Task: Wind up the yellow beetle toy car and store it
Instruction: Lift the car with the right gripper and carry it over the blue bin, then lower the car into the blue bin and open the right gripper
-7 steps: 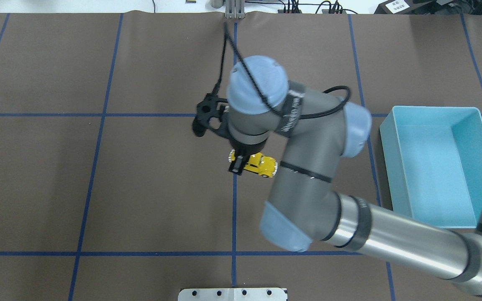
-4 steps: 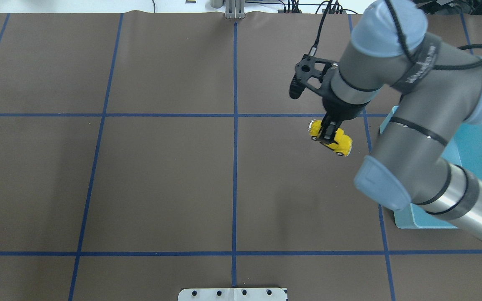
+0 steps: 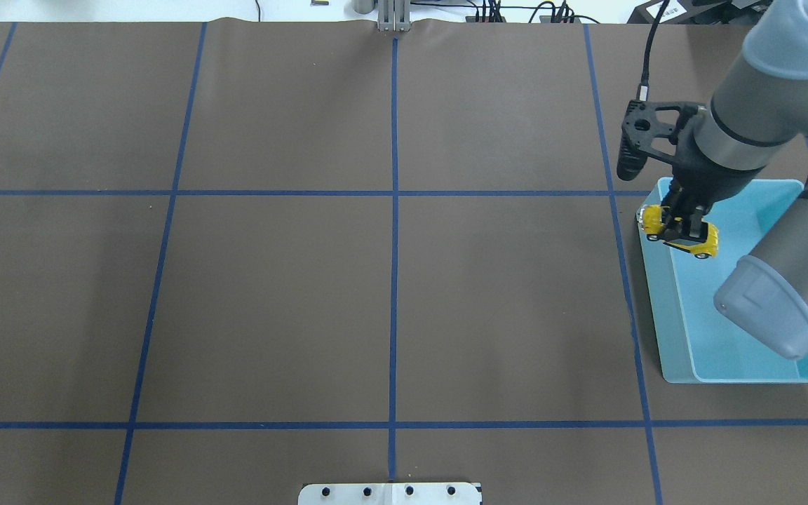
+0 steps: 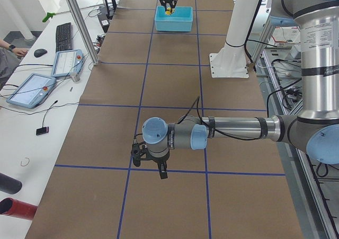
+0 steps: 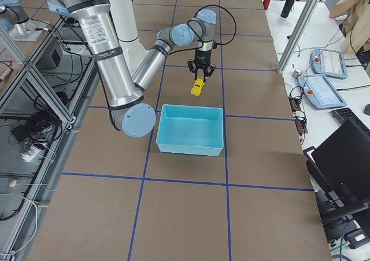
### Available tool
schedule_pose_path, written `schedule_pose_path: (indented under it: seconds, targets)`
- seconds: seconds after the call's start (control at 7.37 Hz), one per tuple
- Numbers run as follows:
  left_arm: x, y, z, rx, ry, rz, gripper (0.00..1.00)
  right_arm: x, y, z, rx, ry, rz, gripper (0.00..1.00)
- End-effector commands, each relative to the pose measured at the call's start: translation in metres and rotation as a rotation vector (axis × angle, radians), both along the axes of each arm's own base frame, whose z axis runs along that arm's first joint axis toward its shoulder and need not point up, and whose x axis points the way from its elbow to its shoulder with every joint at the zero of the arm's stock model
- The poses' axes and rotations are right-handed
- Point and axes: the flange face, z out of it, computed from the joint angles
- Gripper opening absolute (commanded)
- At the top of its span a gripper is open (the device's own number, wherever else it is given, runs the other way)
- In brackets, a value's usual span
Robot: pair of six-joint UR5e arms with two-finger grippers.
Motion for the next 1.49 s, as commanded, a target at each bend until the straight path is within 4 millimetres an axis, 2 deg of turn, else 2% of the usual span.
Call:
schedule_pose_path:
  seconds: [0.0, 0.27, 0.41, 0.54, 0.68, 0.81, 0.95, 1.09, 1.22, 1.36]
  targets:
    - [0.0, 0.001, 0.004, -0.007, -0.002, 0.001, 1.0, 0.009, 0.007, 0.07, 0.03, 0.053, -0.127, 0.0]
    - [0.0, 0.001, 0.007, -0.012, 0.0, 0.002, 1.0, 0.009, 0.006, 0.164, 0.103, 0.0, -0.136, 0.0]
    - [0.0, 0.001, 0.007, -0.012, 0.0, 0.002, 1.0, 0.009, 0.008, 0.191, 0.106, -0.004, -0.128, 0.0]
    - [0.0, 0.0, 0.006, -0.01, 0.0, 0.002, 1.0, 0.005, 0.004, 0.205, 0.092, 0.012, -0.131, 0.0]
    - [0.0, -0.001, 0.005, -0.007, 0.0, 0.002, 1.0, 0.002, 0.002, 0.208, 0.082, 0.014, -0.127, 0.0]
    - [0.0, -0.002, 0.004, -0.007, 0.0, 0.001, 1.0, 0.001, 0.002, 0.203, 0.059, 0.01, -0.085, 0.15]
    - [0.0, -0.002, 0.004, -0.005, 0.0, 0.001, 1.0, -0.003, 0.005, 0.204, 0.03, 0.007, -0.063, 0.72]
    - [0.0, -0.002, 0.004, -0.007, 0.0, 0.001, 1.0, -0.004, 0.006, 0.2, 0.039, 0.0, -0.069, 1.0]
    - [0.0, -0.002, 0.005, -0.007, -0.002, 0.002, 1.0, -0.003, 0.008, 0.189, 0.045, -0.028, -0.079, 1.0]
    - [0.0, -0.001, 0.005, -0.009, -0.002, 0.002, 1.0, 0.007, 0.007, 0.181, 0.026, -0.05, -0.071, 1.0]
